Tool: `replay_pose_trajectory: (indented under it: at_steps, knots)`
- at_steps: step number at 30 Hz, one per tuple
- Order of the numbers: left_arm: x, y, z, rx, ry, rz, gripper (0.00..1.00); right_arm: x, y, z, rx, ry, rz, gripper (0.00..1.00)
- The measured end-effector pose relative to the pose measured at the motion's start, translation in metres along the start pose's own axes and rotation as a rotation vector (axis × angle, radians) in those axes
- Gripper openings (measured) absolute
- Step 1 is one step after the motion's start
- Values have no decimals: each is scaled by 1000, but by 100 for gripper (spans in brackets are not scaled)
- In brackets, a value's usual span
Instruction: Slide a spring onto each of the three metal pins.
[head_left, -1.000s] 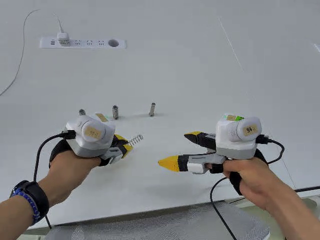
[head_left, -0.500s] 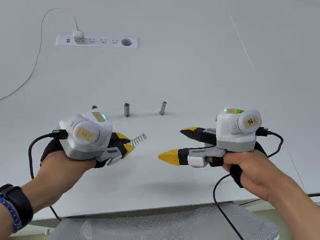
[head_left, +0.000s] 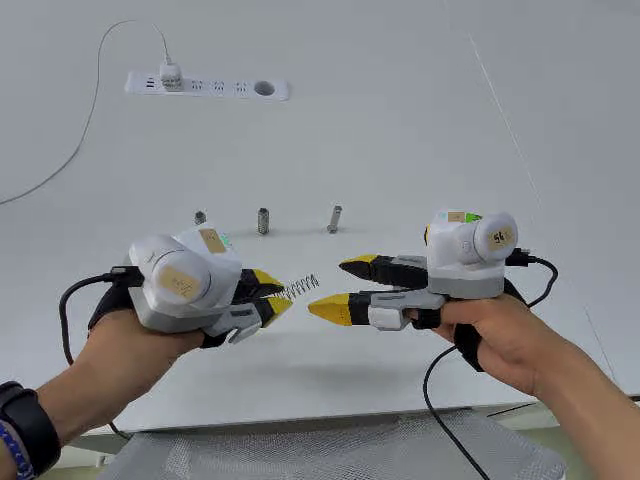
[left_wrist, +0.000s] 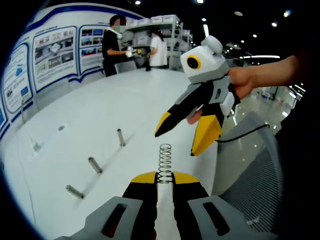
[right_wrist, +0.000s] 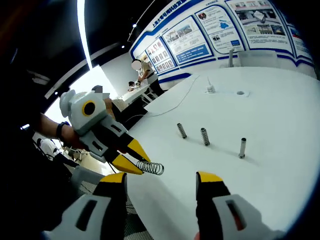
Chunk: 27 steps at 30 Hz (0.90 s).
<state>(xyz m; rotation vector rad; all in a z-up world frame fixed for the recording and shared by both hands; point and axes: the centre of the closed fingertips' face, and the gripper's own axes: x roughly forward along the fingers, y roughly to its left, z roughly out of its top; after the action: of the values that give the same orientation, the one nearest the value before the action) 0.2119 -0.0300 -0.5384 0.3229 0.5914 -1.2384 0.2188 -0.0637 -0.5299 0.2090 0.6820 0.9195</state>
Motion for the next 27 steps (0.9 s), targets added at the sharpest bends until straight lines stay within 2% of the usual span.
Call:
replay_pose_trajectory:
  at_steps: [10,15,27]
  knots:
    - [-2,-9,8,19,-17,-13,10,2,6,1,29,-5,34,43]
    - [-3,-10,11,29,-24,-16,10,2,14,3,59,-17,69,31]
    - [-2,-15,12,59,-22,-43,10,1,22,0,86,12,130,23]
